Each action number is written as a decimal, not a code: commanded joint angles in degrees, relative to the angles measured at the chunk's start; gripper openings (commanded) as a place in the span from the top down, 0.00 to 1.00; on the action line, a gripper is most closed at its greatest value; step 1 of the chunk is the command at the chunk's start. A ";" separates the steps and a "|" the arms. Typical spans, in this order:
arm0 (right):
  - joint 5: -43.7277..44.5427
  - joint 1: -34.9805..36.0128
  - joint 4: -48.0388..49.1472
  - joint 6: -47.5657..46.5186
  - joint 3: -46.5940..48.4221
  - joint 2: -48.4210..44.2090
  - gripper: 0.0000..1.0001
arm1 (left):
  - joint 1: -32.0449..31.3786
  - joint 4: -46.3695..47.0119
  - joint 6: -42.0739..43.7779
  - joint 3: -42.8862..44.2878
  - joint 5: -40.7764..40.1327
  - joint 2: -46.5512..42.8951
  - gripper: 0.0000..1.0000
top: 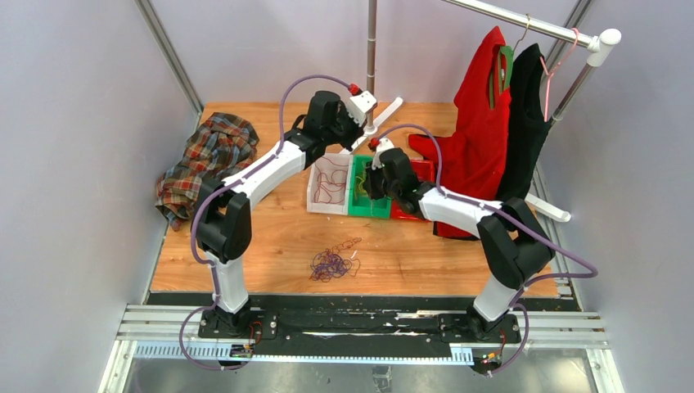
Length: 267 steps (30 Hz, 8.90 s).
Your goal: Untangle the cables
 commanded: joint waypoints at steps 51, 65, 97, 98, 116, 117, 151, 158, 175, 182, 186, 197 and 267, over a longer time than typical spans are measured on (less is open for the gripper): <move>4.62 -2.02 4.53 2.09 -15.87 -24.44 0.34 | -5.49 -2.61 0.43 -2.31 -2.56 4.20 1.00; -7.56 -0.74 2.64 3.23 0.66 -6.66 0.51 | -3.03 -1.49 -2.85 -5.11 -2.21 0.78 1.00; 13.12 7.39 1.38 3.83 -13.74 -8.44 0.60 | -2.15 -0.38 -5.69 -2.58 -1.34 3.59 1.00; 14.03 7.39 1.92 3.90 -13.65 -8.19 0.61 | -2.15 -0.39 -5.56 -2.65 -1.33 3.60 1.00; 15.56 7.48 5.58 6.28 -10.59 -3.83 0.98 | -2.31 -0.27 -5.09 -3.45 -0.61 3.66 1.00; 15.65 7.48 5.52 6.27 -10.47 -4.09 0.99 | -2.29 -0.25 -5.09 -3.51 -0.65 3.68 1.00; 10.54 1.75 5.34 1.27 -0.96 4.55 0.95 | -2.62 -1.56 -6.18 -3.64 2.65 3.38 0.99; 11.36 2.02 0.51 1.18 -2.09 -4.34 0.48 | -3.36 -2.32 -5.51 -4.35 2.75 3.20 1.00; 19.11 1.31 8.86 5.11 -23.09 -26.65 0.32 | -5.44 2.61 -4.34 -8.67 -3.12 5.76 1.00; 9.92 1.25 9.49 3.88 -19.91 -24.40 0.40 | -5.49 1.98 -2.43 -6.30 -5.11 8.65 0.99; 10.75 1.31 6.52 4.27 -18.63 -23.86 0.44 | -5.50 0.44 -2.40 -5.15 -3.96 8.21 0.92; 8.85 1.41 1.09 4.18 -22.38 -19.71 0.54 | -5.49 -1.77 -2.04 -5.76 -2.69 6.69 0.62; 2.68 3.17 4.71 -3.12 -15.38 -10.03 0.99 | -3.20 -6.24 -2.60 -5.36 5.59 7.94 0.97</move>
